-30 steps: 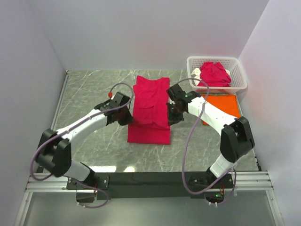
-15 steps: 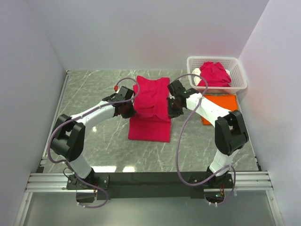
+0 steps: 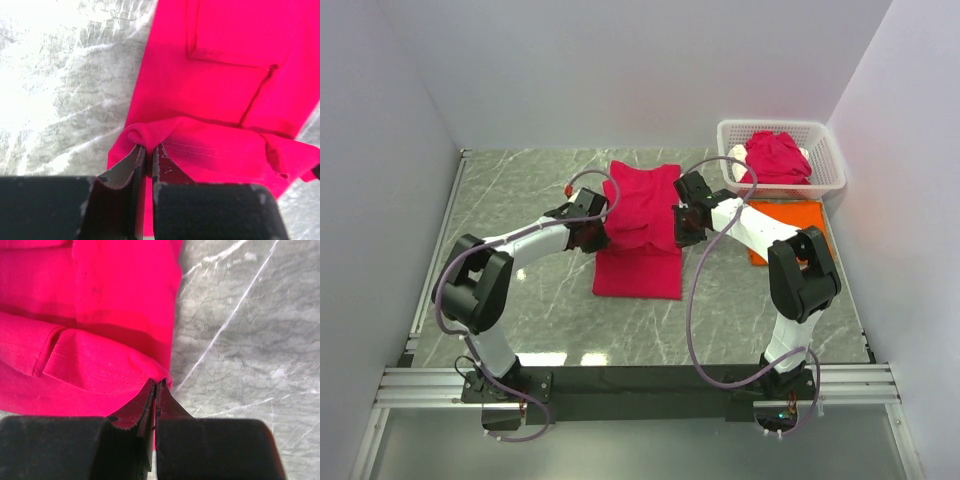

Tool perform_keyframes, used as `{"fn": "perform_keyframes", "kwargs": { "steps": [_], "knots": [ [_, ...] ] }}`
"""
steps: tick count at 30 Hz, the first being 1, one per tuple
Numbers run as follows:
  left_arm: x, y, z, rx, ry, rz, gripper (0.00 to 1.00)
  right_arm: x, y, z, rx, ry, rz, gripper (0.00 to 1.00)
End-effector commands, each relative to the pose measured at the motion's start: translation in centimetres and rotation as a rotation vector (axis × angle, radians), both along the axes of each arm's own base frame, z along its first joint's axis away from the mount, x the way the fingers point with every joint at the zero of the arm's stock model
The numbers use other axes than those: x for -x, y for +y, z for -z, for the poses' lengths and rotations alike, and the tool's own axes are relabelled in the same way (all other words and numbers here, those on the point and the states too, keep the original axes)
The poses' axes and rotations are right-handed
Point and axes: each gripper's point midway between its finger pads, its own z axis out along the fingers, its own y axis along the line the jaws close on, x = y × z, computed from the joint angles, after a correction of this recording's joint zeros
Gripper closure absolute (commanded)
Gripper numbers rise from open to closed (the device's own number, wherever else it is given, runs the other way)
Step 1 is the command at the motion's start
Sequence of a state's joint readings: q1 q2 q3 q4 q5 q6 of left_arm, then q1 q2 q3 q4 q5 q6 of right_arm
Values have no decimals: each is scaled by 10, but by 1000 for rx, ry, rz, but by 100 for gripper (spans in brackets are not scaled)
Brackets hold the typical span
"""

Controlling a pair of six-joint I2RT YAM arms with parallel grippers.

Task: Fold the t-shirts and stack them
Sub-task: Fold the tshirt

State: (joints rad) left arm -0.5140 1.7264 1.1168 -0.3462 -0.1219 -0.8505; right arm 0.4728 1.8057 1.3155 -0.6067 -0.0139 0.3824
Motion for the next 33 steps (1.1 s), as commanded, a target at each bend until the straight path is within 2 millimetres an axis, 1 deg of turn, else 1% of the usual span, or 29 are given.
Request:
{"fn": "perform_keyframes", "kwargs": {
  "steps": [1, 4, 10, 11, 13, 14, 15, 16, 17, 18, 19, 20, 21, 22, 23, 24, 25, 26, 27, 28, 29, 30, 31, 32, 33],
  "knots": [
    [-13, 5, 3, -31, -42, -14, 99, -15, -10, 8, 36, -41, 18, 100],
    [-13, 9, 13, -57, -27, -28, 99, -17, -9, 14, 33, -38, 21, 100],
    [-14, 10, 19, -58, -29, -36, 99, -14, -10, 28, 38, -23, 32, 100],
    [-14, 11, 19, -62, -29, -39, 94, -15, -11, 29, 40, -24, 39, 100],
    [-15, 9, 14, -56, -38, -39, 84, -14, -12, 25, 41, -34, 46, 94],
    [-16, 10, 11, -54, -43, -41, 71, -15, -11, 13, 26, -63, 49, 90],
    [-16, 11, 6, -54, -55, -46, 64, -15, -10, 6, 16, -81, 52, 81],
    [-17, 10, -6, -45, -80, -50, 58, -17, -9, -2, 4, -106, 56, 78],
    [-16, 12, -12, -45, -89, -56, 47, -16, -6, -17, -16, -138, 51, 75],
    [-14, 13, -19, -43, -101, -58, 41, -15, -4, -24, -29, -155, 47, 69],
    [-14, 14, -34, -32, -135, -71, 34, -15, -1, -32, -41, -178, 39, 67],
    [-11, 15, -40, -26, -146, -77, 26, -14, 1, -46, -59, -211, 30, 66],
    [-5, 17, -43, -28, -145, -80, 22, -9, 8, -53, -70, -227, 3, 64],
    [0, 16, -56, -10, -171, -90, 20, -7, 14, -59, -89, -243, -17, 64],
    [8, 17, -56, -15, -165, -96, 19, -3, 18, -68, -106, -266, -44, 64],
    [15, 17, -57, -13, -157, -105, 19, 3, 29, -71, -122, -274, -85, 64],
    [25, 10, -64, -13, -173, -93, 21, 4, 33, -74, -125, -287, -102, 64],
    [31, 7, -64, -12, -170, -86, 26, 13, 45, -75, -161, -267, -153, 64],
    [40, 3, -59, -12, -157, -76, 29, 15, 51, -72, -161, -256, -178, 66],
    [49, -8, -60, 16, -154, -64, 33, 21, 58, -68, -161, -236, -204, 66],
    [58, -13, -51, 30, -128, -42, 42, 25, 64, -60, -173, -208, -220, 68],
    [63, -18, -48, 57, -119, -46, 47, 28, 68, -57, -184, -195, -225, 75],
    [68, -24, -43, 68, -114, -32, 53, 28, 74, -54, -199, -195, -234, 78],
    [68, -30, -40, 90, -117, -24, 62, 30, 77, -44, -201, -172, -239, 81],
    [71, -30, -31, 85, -101, -21, 66, 32, 81, -40, -220, -155, -247, 85]
  ]
}}
